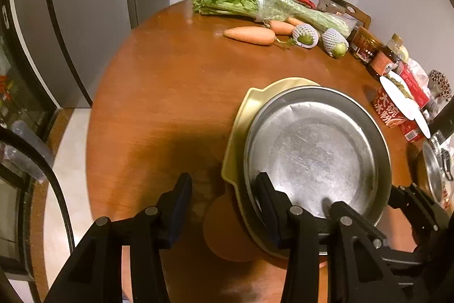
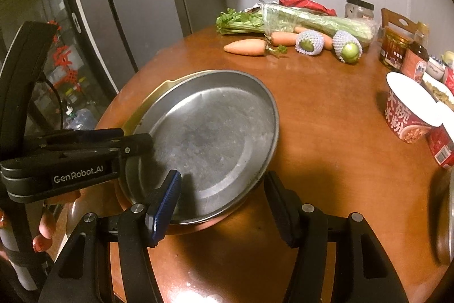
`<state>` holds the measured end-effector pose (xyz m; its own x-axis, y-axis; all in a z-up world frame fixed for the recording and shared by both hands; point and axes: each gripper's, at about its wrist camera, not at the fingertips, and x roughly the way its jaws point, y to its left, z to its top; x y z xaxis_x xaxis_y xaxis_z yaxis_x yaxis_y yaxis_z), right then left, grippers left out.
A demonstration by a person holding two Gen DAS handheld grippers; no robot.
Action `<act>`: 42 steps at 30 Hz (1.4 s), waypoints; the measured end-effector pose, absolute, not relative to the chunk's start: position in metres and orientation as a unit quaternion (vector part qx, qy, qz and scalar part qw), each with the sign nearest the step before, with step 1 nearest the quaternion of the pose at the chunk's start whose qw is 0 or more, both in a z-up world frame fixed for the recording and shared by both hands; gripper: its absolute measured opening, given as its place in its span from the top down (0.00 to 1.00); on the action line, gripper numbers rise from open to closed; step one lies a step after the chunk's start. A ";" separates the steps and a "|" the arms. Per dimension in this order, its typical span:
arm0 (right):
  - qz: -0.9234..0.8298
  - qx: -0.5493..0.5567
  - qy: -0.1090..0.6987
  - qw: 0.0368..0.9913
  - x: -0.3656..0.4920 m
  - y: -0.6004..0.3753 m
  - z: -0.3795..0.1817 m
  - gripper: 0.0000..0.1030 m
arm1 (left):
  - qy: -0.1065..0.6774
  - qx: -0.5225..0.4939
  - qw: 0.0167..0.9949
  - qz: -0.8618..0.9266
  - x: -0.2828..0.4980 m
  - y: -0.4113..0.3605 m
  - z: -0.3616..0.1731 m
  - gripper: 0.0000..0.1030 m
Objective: Organize plates and bowls
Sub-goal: 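Open the left gripper to release the tray rim and withdraw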
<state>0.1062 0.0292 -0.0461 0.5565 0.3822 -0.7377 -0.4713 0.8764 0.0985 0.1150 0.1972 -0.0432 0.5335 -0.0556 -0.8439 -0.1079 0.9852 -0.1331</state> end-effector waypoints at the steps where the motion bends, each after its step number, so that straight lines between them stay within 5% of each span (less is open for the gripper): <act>1: 0.242 -0.056 0.403 0.881 0.106 0.029 -0.046 0.39 | 0.483 -0.087 0.871 0.011 0.115 0.196 -0.044 0.55; 42: 0.155 -0.039 0.395 0.904 0.170 -0.036 -0.051 0.38 | 0.476 -0.059 0.876 -0.054 0.194 0.107 -0.047 0.55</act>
<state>0.1701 -0.0359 -0.0507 0.6392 0.2497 -0.7274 -0.3117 0.9488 0.0518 0.1941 0.1073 -0.0468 0.5417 -0.1510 -0.8269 0.0397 0.9872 -0.1543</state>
